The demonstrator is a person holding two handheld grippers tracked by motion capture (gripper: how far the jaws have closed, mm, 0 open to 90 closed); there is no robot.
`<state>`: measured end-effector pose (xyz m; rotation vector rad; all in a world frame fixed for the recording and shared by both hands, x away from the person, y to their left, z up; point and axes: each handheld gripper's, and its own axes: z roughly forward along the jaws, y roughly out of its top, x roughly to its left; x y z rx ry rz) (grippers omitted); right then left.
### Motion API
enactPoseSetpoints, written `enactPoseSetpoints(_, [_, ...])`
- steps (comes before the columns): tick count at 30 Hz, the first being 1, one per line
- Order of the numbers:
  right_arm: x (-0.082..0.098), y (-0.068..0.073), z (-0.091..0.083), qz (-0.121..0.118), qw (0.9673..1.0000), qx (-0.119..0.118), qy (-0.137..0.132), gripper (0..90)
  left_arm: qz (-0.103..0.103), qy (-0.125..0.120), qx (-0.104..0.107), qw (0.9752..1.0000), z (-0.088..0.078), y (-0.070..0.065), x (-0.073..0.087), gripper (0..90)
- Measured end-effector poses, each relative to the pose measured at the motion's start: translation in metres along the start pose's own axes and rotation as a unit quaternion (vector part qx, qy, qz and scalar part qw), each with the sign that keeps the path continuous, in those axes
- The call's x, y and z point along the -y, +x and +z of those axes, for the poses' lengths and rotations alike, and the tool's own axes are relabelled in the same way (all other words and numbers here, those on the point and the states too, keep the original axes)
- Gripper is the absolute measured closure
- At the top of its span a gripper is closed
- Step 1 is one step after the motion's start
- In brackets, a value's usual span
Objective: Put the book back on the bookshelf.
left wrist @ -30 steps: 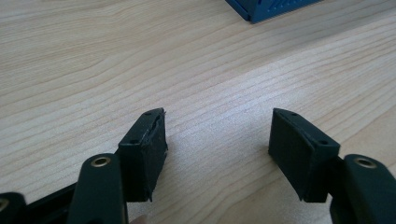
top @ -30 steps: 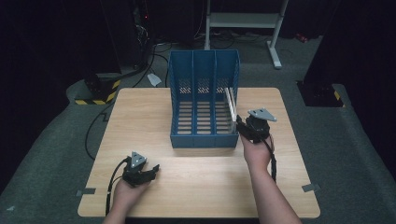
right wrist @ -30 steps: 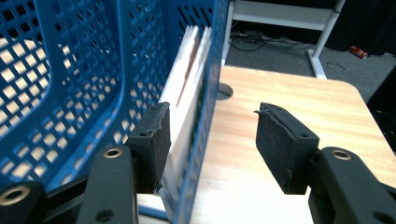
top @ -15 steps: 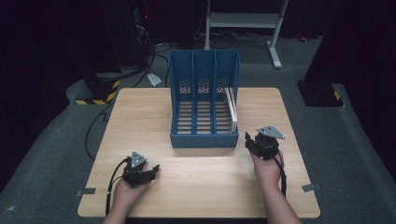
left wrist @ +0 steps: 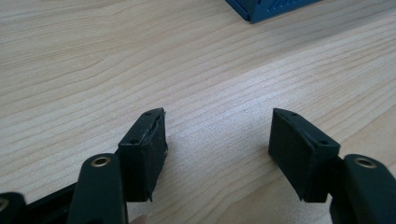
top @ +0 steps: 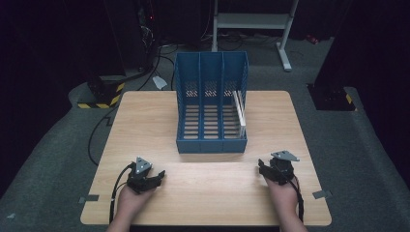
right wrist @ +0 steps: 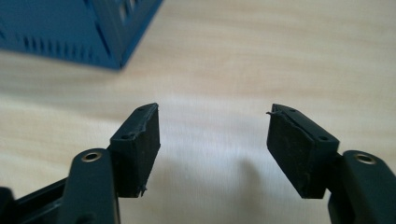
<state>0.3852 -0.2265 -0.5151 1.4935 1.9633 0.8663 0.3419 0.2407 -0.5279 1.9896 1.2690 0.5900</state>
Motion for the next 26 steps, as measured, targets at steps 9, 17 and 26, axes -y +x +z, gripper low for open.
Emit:
enactPoseSetpoints(9, [0.022,-0.016,-0.011,0.004,0.9997,-0.007,0.022,24.0,-0.001,-0.003,0.003,1.0,0.002,0.0,-0.001,36.4])
enactPoseSetpoints(17, [0.02,-0.01,-0.01,-0.006,0.9997,-0.012,0.022,23.0,-0.001,-0.002,0.001,1.0,0.002,-0.001,-0.001,36.4])
enactPoseSetpoints(26, [0.02,-0.01,-0.01,-0.005,0.9997,-0.012,0.022,23.1,-0.002,-0.002,0.001,1.0,0.002,-0.001,-0.001,36.3])
